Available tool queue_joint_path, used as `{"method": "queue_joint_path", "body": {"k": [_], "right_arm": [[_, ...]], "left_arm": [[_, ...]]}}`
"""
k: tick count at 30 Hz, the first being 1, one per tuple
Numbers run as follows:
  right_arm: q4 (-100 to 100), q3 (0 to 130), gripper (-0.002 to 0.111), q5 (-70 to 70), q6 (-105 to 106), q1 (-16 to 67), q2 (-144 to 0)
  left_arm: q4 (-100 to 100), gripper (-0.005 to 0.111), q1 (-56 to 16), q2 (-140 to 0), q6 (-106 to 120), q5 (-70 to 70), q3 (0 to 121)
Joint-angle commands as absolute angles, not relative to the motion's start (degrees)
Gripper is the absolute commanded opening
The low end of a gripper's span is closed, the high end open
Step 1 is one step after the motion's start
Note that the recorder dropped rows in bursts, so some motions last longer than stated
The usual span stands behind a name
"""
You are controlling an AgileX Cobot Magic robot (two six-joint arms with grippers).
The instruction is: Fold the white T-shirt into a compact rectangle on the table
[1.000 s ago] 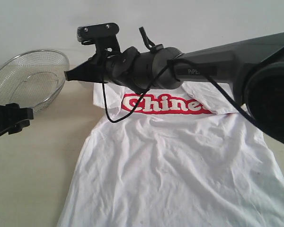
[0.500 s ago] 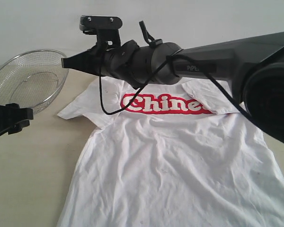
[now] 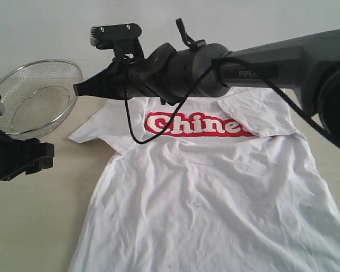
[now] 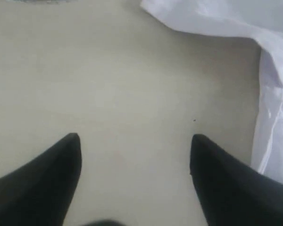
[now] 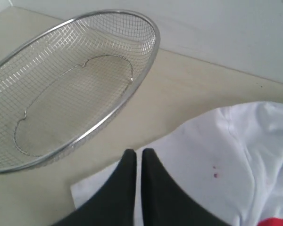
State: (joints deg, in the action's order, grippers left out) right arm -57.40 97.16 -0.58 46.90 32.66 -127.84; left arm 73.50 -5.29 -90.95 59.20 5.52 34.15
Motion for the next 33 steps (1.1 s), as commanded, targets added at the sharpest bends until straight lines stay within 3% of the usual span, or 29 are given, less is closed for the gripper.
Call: {"method": "queue_joint_path", "body": {"k": [1,9,15,23,33], "right_arm": [[-57.12,90.78,0.0,2.89,48.52,32.51,-123.23],[-57.38,81.32,0.0,2.3,49.18,31.77,-114.63],[-57.99,71.88,0.0,2.57,44.48,26.18,-107.7],[-57.65,56.31,0.0,3.61,44.48,17.59,-96.46],[-57.23,48.65,0.0,5.3,45.76,16.48,-92.07]], "left_arm": [[73.83,0.062,-5.18,-91.07,59.56,8.69,35.39],[86.61,0.062,-5.18,-93.92,65.94,16.16,37.92],[99.95,0.062,-5.18,-97.68,74.83,26.96,38.7],[99.95,0.062,-5.05,-104.38,72.18,30.33,42.48],[99.95,0.062,-5.05,-113.54,66.61,34.12,52.32]]}}
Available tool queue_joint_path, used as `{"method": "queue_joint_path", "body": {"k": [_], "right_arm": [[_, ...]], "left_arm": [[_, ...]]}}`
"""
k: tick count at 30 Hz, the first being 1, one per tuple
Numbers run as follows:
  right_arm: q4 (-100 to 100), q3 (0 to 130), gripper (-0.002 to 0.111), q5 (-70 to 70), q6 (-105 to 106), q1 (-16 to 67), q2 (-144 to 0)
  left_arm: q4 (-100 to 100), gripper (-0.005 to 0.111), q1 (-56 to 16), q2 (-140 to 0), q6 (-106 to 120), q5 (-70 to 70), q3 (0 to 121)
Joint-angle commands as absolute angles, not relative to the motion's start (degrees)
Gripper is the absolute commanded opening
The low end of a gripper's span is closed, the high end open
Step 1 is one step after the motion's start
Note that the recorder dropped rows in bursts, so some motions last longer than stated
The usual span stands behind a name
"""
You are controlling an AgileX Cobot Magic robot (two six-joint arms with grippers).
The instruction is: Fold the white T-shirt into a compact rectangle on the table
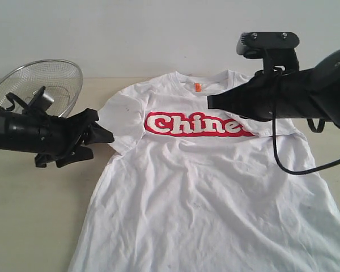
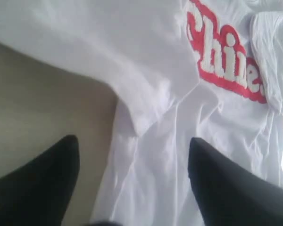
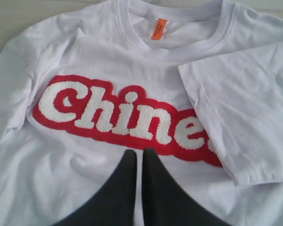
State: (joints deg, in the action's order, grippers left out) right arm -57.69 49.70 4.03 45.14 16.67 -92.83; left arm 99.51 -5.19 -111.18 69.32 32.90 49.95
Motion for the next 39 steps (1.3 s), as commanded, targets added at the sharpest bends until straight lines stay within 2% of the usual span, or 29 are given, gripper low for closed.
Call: {"method": "queue_joint_path", "body": {"k": [1,18,20,27,39], "right_arm": [[-57.23,48.65,0.0,5.36,45.76,16.48,-92.07],[-57.23,48.65,0.0,6.64,45.76,16.48,-92.07],[-57.11,48.65,0.0,6.64,45.76,16.48,-92.07],[-57.11,48.65,0.0,7.35,45.87,16.48,-92.07],[-57.11,48.65,0.0,7.35,45.87,16.48,-92.07]], "left_arm": [[99.95,0.062,-5.05,-114.06,65.88,34.12,52.68],[99.95,0.061,-4.34,-123.76,63.81,34.3,62.87],[99.95,0.054,-4.06,-123.76,63.81,34.14,63.41],[99.95,0.007,-3.91,-123.76,63.81,29.54,64.03],[99.95,0.004,-3.91,-119.23,64.95,31.43,68.68]]}}
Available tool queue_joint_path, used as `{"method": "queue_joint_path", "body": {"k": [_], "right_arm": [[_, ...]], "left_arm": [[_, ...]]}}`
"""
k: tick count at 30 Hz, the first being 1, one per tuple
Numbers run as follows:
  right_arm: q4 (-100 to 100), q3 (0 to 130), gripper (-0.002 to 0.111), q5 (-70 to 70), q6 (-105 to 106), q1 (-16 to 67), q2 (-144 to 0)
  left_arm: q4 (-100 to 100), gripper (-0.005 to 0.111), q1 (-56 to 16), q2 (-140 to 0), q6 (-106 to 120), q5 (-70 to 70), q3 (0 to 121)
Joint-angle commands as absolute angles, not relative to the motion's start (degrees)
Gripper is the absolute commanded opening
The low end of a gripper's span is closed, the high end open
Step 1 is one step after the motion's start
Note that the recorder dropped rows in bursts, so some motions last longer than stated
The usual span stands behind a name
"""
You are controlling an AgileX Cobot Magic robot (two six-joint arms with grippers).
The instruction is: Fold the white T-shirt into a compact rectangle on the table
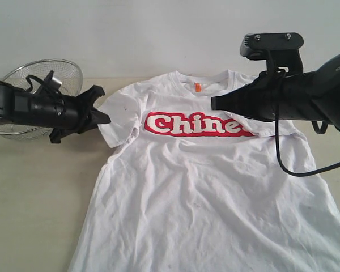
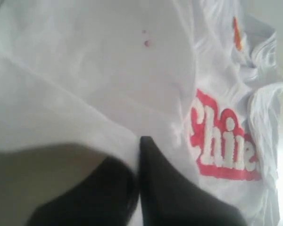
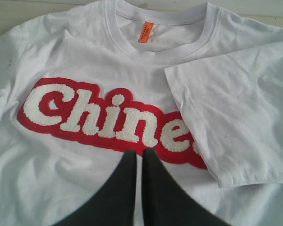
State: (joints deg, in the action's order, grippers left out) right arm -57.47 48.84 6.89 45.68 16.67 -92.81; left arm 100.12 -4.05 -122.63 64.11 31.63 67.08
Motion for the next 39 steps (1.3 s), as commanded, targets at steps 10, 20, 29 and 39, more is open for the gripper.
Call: {"method": "queue_joint_path", "body": {"k": [10,20,29,39], "right_arm": [[-57.11,48.65,0.0,7.36,45.87,16.48,-92.07],[-57.11,48.65,0.0,7.25,45.87,16.48,-92.07],[-57.11,48.65,0.0,6.25,45.87,16.48,-92.07],[-57.11,48.65,0.0,5.98,45.87,16.48,-92.07]], "left_arm": [[99.05,0.004,-3.91,-114.15,64.67,26.34,72.66],[88.18,0.004,-4.73,-114.31,59.07,24.77,75.74],[87.1,0.004,-11.36,-119.73,59.07,23.62,81.44],[77.77,0.004,-19.22,-126.87,51.75,18.98,87.49]]}}
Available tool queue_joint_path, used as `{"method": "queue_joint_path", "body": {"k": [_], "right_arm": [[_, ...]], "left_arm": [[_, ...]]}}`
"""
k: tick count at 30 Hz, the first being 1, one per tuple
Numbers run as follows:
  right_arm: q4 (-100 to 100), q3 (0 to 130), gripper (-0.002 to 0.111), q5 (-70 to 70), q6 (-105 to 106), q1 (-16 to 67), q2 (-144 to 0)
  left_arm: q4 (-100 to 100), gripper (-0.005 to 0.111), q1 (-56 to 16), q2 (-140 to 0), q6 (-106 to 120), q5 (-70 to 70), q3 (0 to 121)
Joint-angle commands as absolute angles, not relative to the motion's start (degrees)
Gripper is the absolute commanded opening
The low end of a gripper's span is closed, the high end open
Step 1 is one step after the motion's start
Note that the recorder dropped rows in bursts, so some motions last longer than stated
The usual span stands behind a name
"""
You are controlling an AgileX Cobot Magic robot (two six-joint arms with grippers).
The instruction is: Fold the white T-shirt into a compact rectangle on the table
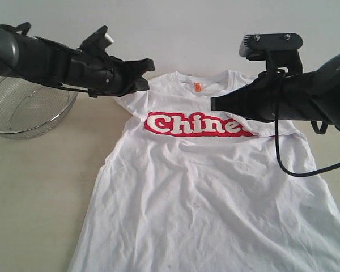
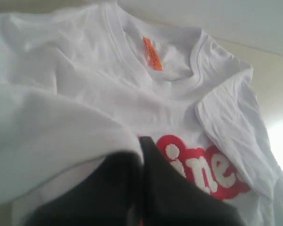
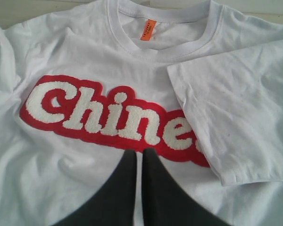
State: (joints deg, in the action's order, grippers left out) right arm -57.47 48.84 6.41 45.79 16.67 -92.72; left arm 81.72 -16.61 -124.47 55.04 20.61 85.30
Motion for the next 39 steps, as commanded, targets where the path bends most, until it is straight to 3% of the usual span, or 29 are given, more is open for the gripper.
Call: {"method": "queue_joint_path", "body": {"k": [1,9,17,18,20,22,23,25,32,39], "right_arm": [[-57.11,48.65,0.0,5.88,45.87,16.48,-92.07],[-57.11,48.65,0.0,5.78,45.97,16.48,-92.07],[-57.11,48.65,0.0,5.51,46.91,16.48,-92.07],[-57.11,48.65,0.0,5.51,47.19,16.48,-92.07],[-57.11,48.65,0.0,5.51,47.19,16.48,-92.07],[-57.11,48.65,0.0,5.51,47.54,16.48,-92.18],[-57.11,48.65,0.0,5.51,47.54,16.48,-92.32],[-57.11,48.65,0.0,5.77,47.54,16.48,-92.71],[-57.11,48.65,0.0,5.54,47.66,16.48,-94.94],[-57.11,48.65,0.0,5.81,47.66,16.48,-96.52]], "left_arm": [[77.22,0.004,-20.12,-128.01,51.03,18.98,88.44],[73.18,0.004,-24.59,-133.46,47.69,19.49,92.07],[66.62,0.005,-24.24,-133.69,46.66,21.2,92.07],[65.76,0.01,-23.93,-133.27,46.66,21.09,92.07],[65.52,0.032,-22.28,-132.23,46.66,21.91,92.07],[65.66,0.071,-20.56,-131.25,44.65,22.96,92.07],[65.66,0.083,-19.78,-130.81,44.3,24.3,92.07],[65.23,0.092,-18.68,-129.89,44.3,27.01,92.07],[63.64,0.07,-14.32,-127.0,44.77,28.18,92.07],[63.53,0.069,-11.95,-127.76,44.77,24.65,92.07]]}}
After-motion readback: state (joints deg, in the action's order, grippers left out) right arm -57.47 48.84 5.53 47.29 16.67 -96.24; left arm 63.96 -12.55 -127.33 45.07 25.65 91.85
